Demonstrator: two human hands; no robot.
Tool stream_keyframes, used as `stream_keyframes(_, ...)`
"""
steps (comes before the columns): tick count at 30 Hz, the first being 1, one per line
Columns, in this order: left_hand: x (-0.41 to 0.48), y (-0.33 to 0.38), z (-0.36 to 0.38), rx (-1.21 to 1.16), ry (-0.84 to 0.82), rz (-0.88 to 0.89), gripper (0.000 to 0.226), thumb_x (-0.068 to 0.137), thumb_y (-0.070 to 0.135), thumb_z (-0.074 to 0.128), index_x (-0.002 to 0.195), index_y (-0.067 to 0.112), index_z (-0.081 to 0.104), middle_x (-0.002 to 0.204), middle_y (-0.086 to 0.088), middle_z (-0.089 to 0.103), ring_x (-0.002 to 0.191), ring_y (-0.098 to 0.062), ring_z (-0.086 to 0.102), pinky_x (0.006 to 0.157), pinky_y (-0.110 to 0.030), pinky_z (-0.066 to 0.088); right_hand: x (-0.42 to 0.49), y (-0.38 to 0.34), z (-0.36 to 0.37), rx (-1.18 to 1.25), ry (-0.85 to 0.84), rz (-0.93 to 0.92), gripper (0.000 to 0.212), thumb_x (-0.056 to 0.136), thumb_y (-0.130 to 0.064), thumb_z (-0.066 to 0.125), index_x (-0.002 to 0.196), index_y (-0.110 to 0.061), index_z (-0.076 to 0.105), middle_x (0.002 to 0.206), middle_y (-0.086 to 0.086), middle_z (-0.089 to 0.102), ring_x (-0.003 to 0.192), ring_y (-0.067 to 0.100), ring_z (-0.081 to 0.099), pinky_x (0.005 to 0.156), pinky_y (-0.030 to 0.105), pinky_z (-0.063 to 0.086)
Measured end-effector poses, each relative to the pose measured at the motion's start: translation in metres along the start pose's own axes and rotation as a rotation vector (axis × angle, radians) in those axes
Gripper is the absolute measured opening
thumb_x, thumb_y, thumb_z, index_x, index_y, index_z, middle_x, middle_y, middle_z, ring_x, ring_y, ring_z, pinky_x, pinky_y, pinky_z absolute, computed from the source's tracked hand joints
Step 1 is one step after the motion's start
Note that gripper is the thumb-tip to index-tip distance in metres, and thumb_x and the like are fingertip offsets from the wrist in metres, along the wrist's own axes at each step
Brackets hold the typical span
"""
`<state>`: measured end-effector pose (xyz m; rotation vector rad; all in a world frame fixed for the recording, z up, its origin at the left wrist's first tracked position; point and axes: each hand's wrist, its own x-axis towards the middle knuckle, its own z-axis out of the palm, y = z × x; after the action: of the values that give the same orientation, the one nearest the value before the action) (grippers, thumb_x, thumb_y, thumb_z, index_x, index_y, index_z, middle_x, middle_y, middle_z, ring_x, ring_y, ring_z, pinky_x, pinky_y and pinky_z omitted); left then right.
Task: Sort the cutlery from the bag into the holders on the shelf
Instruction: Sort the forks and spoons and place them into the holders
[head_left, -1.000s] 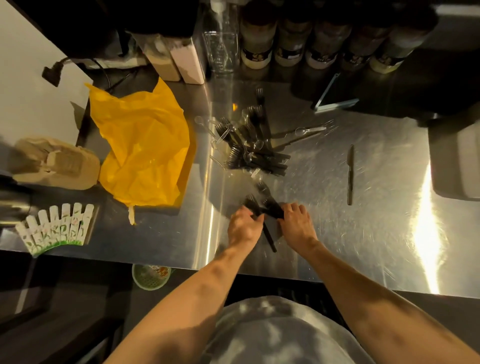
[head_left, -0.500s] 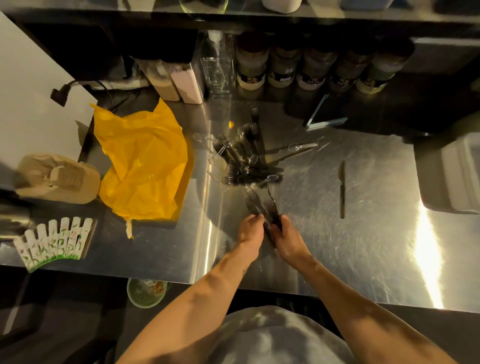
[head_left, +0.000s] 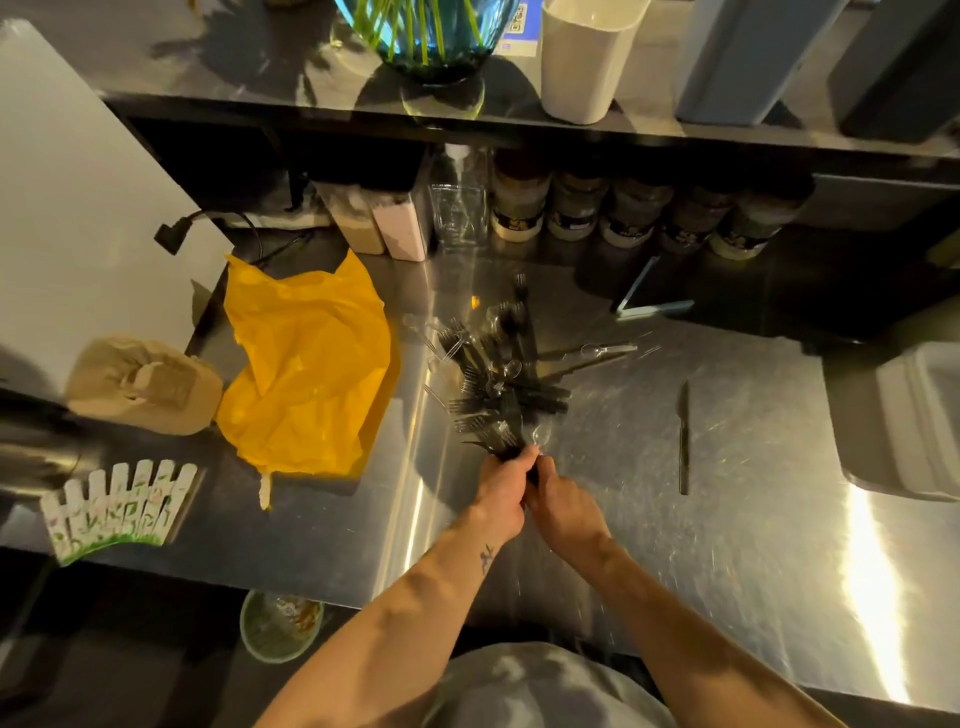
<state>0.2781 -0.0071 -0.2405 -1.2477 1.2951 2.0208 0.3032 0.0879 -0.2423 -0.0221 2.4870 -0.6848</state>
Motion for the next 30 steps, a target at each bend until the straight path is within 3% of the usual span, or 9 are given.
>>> stream_keyframes(3, 0.005, 0.012, -0.001, -0.053, 0.022, 0.046, 0.019, 0.102, 0.008, 0.054, 0.085, 0.009, 0.063, 0.084, -0.009, 0.068, 0.08, -0.022, 0.065, 0.065, -0.026, 0.054, 0.005, -0.002, -0.001, 0.254, 0.052, 0.019, 0.036, 0.105, -0.04, 0.05, 0.129, -0.013, 0.049, 0.104, 0.003, 0.07, 0.094, 0.027, 0.07, 0.071, 0.029, 0.047)
stream_keyframes(5, 0.01, 0.022, -0.003, -0.095, 0.029, 0.046, 0.021, 0.104, 0.007, 0.049, 0.085, 0.009, 0.059, 0.076, -0.007, 0.064, 0.07, -0.018, 0.062, 0.061, -0.024, 0.052, 0.006, 0.0, 0.001, 0.376, 0.08, 0.065, 0.034, 0.102, -0.044, 0.055, 0.119, -0.015, 0.052, 0.097, -0.006, 0.067, 0.085, 0.015, 0.068, 0.064, 0.019, 0.045)
stream_keyframes(8, 0.017, 0.041, -0.006, -0.213, 0.046, 0.015, 0.008, 0.105, 0.007, 0.047, 0.101, 0.009, 0.053, 0.074, -0.005, 0.061, 0.068, -0.017, 0.058, 0.084, -0.036, 0.05, 0.017, 0.007, 0.01, 0.604, 0.182, 0.252, 0.038, 0.101, -0.051, 0.05, 0.111, -0.015, 0.056, 0.097, 0.002, 0.068, 0.089, 0.022, 0.07, 0.075, 0.034, 0.057)
stream_keyframes(11, 0.02, 0.057, -0.007, -0.283, 0.026, 0.037, 0.007, 0.105, 0.005, 0.047, 0.109, 0.005, 0.053, 0.081, -0.008, 0.058, 0.071, -0.019, 0.057, 0.087, -0.037, 0.052, 0.025, -0.003, 0.011, 1.033, 0.141, 0.525, 0.037, 0.105, -0.052, 0.041, 0.108, -0.017, 0.051, 0.109, 0.011, 0.065, 0.1, 0.028, 0.066, 0.095, 0.053, 0.055)
stream_keyframes(14, 0.021, 0.066, -0.006, -0.267, -0.003, 0.034, 0.013, 0.106, 0.008, 0.046, 0.097, 0.006, 0.056, 0.081, -0.006, 0.057, 0.072, -0.018, 0.056, 0.092, -0.038, 0.051, 0.028, -0.026, 0.001, 1.486, 0.062, 0.544, 0.049, 0.108, -0.051, 0.032, 0.11, -0.01, 0.058, 0.116, 0.017, 0.068, 0.107, 0.03, 0.065, 0.102, 0.05, 0.05)
stream_keyframes(17, 0.027, 0.07, -0.005, -0.235, -0.009, 0.006, 0.012, 0.106, 0.017, 0.049, 0.106, 0.008, 0.057, 0.085, -0.006, 0.056, 0.076, -0.018, 0.055, 0.085, -0.034, 0.055, 0.037, -0.045, -0.004, 1.759, 0.105, 0.59, 0.062, 0.107, -0.057, 0.029, 0.124, -0.005, 0.059, 0.12, 0.018, 0.068, 0.114, 0.031, 0.064, 0.106, 0.046, 0.047)
stream_keyframes(23, 0.03, 0.072, -0.001, -0.129, -0.023, 0.081, 0.024, 0.105, 0.033, 0.052, 0.109, 0.01, 0.054, 0.08, -0.002, 0.052, 0.074, -0.018, 0.052, 0.079, -0.035, 0.053, 0.057, -0.061, -0.005, 1.855, 0.123, 0.617, 0.066, 0.107, -0.055, 0.028, 0.129, -0.003, 0.062, 0.123, 0.016, 0.07, 0.113, 0.028, 0.065, 0.093, 0.04, 0.051)
stream_keyframes(27, 0.037, 0.073, -0.004, -0.025, 0.039, 0.137, 0.028, 0.102, 0.036, 0.057, 0.121, 0.018, 0.047, 0.081, -0.001, 0.055, 0.079, -0.019, 0.058, 0.086, -0.041, 0.054, 0.062, -0.069, -0.005, 1.777, 0.017, 0.567, 0.058, 0.11, -0.045, 0.028, 0.126, -0.002, 0.063, 0.123, 0.018, 0.068, 0.106, 0.027, 0.066, 0.082, 0.036, 0.051)
stream_keyframes(30, 0.044, 0.079, -0.009, 0.009, 0.087, 0.128, 0.027, 0.103, 0.029, 0.055, 0.125, 0.018, 0.045, 0.082, -0.003, 0.057, 0.078, -0.019, 0.06, 0.083, -0.042, 0.056, 0.062, -0.065, -0.003, 1.582, -0.055, 0.48, 0.054, 0.11, -0.042, 0.03, 0.125, -0.004, 0.065, 0.121, 0.014, 0.07, 0.112, 0.024, 0.065, 0.087, 0.033, 0.051)
